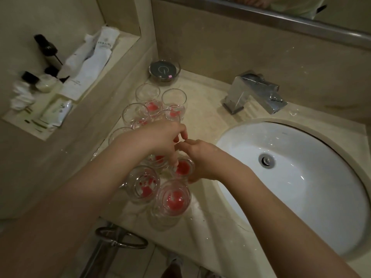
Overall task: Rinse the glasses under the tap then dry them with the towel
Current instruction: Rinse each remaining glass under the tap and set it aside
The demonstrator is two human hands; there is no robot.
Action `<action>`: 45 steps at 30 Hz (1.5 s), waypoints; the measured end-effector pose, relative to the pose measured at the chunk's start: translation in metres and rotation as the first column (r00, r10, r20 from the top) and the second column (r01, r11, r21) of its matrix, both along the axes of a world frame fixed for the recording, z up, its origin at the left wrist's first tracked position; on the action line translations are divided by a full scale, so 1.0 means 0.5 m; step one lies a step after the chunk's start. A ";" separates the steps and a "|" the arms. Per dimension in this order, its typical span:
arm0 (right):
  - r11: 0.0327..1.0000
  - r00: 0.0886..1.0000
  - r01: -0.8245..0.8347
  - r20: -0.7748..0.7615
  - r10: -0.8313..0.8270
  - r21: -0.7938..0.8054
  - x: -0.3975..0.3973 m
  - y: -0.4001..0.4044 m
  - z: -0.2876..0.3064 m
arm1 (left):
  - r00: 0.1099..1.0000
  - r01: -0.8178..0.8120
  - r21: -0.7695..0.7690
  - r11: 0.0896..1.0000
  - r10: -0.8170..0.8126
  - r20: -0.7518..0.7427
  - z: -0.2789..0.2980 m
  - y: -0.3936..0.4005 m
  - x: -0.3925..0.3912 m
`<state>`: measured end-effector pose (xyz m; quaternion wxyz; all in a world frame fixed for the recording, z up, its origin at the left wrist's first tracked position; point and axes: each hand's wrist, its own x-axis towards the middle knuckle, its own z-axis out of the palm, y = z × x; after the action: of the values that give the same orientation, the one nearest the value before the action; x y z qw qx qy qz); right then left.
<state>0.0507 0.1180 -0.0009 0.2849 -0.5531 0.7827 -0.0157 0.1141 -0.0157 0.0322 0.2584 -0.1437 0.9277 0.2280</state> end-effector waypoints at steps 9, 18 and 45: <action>0.984 0.987 0.158 -0.004 -0.159 -0.081 -0.084 0.078 0.046 | 0.997 -0.004 0.114 0.994 0.013 -0.077 0.001 0.040 -0.042; 0.922 0.932 0.359 0.008 -0.362 -0.143 -0.194 0.186 0.098 | 0.961 -0.003 0.350 0.937 0.099 -0.259 -0.047 0.125 -0.149; 0.279 0.398 0.917 0.624 -0.673 -0.284 -0.474 0.199 -0.009 | 0.759 -0.359 0.812 0.460 0.651 -0.033 -0.237 0.264 -0.266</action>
<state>-0.1865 0.2177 -0.0055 0.1933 -0.1136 0.8299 -0.5109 -0.0189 0.1161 -0.0862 0.0483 -0.2512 0.6810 0.6862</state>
